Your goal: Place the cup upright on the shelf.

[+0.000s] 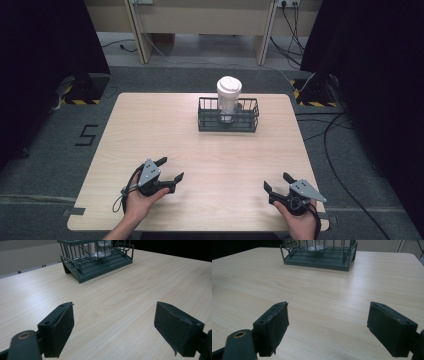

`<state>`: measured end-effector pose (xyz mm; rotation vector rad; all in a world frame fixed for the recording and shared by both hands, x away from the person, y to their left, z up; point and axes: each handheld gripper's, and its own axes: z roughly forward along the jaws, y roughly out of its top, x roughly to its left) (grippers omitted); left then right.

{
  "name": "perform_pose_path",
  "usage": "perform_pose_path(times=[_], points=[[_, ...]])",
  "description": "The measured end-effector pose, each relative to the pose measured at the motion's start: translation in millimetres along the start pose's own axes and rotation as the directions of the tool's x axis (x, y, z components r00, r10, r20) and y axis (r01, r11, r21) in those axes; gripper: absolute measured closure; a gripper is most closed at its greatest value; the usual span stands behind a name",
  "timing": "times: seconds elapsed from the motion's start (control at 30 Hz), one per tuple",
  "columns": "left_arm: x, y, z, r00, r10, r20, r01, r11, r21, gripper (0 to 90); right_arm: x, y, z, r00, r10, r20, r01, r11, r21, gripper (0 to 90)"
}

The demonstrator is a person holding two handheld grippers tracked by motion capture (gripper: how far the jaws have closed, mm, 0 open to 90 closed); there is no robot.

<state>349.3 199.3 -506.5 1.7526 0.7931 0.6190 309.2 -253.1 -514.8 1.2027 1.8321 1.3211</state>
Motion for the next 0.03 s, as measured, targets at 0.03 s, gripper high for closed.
perform_pose_path(times=[0.03], points=[[-0.8, 1.5, 1.2, 1.0, -0.002, 0.004, 0.002, 1.0, -0.005, 15.8, -0.1, 0.0, 0.0, 1.0, 0.0, -0.001, 0.0, 1.0, -0.001, 17.9]])
